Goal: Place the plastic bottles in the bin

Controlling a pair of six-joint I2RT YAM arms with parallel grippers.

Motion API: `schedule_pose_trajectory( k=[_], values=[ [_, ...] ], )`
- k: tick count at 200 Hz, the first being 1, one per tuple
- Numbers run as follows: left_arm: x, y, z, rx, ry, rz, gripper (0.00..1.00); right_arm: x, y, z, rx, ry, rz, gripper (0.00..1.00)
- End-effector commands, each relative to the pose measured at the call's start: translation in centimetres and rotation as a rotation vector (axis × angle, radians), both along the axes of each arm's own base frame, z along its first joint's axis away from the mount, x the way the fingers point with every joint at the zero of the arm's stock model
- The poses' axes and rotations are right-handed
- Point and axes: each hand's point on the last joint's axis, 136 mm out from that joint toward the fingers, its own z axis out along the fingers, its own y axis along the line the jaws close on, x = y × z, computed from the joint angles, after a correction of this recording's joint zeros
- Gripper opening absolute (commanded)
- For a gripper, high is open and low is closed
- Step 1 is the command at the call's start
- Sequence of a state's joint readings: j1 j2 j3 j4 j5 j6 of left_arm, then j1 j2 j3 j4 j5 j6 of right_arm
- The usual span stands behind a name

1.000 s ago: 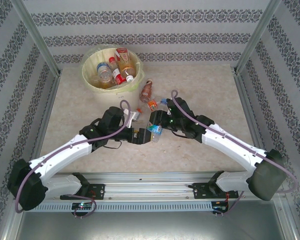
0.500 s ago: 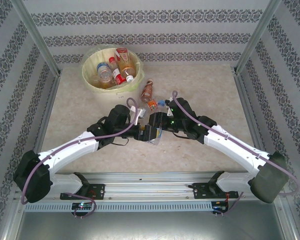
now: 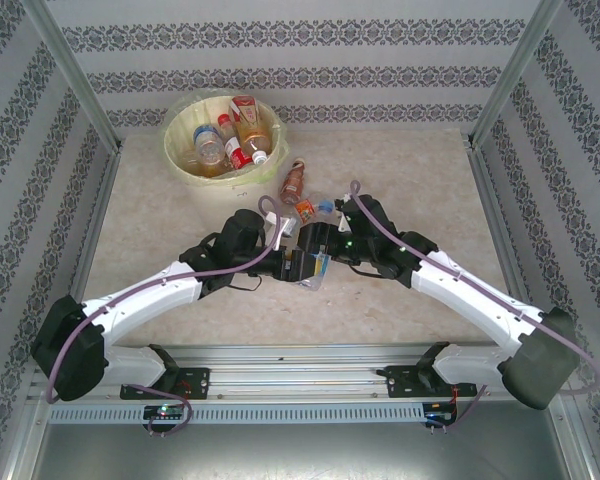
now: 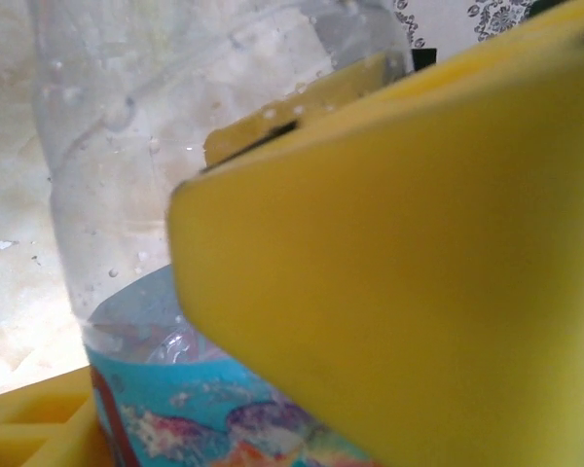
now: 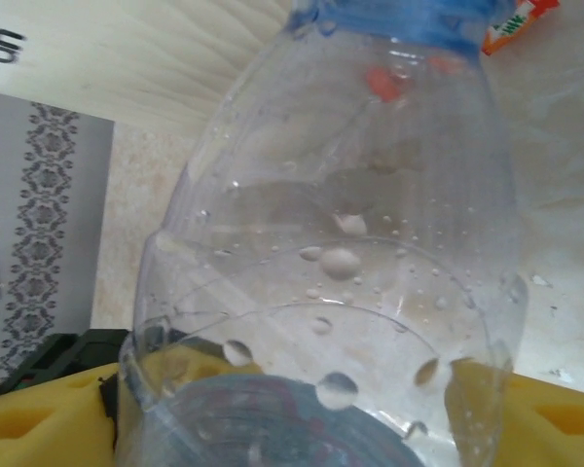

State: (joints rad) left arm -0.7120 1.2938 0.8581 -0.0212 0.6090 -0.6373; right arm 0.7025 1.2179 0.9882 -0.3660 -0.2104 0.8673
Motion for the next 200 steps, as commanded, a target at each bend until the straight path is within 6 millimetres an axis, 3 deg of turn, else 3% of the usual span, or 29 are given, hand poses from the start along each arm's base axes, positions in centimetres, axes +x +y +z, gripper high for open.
schedule_pose_trajectory(
  k=[1,64,90,112,169,200],
  values=[
    [0.5,0.2,2.7,-0.062,-0.05,0.04,0.62,-0.9,0.2,2.7,0.08,-0.039,0.049,0.86],
    [0.8,1.8,5.6,-0.116,-0.091,0.095,0.62,-2.6,-1.3,7.9,0.265,-0.081,0.114,0.96],
    [1.1,2.9,7.9,-0.13,-0.117,0.129,0.61,-3.7,-1.5,10.9,0.321,-0.153,0.175,0.98],
    [1.5,4.2,10.6,-0.111,-0.152,0.164,0.61,-4.2,-2.0,12.3,0.295,-0.188,0.19,0.98],
    [4.5,10.5,16.5,-0.033,-0.136,0.363,0.62,-4.6,-2.7,14.0,0.273,-0.233,0.185,0.98],
    [6.9,14.8,18.3,0.019,-0.106,0.489,0.62,-4.7,-3.2,13.8,0.255,-0.238,0.176,0.98]
  ],
)
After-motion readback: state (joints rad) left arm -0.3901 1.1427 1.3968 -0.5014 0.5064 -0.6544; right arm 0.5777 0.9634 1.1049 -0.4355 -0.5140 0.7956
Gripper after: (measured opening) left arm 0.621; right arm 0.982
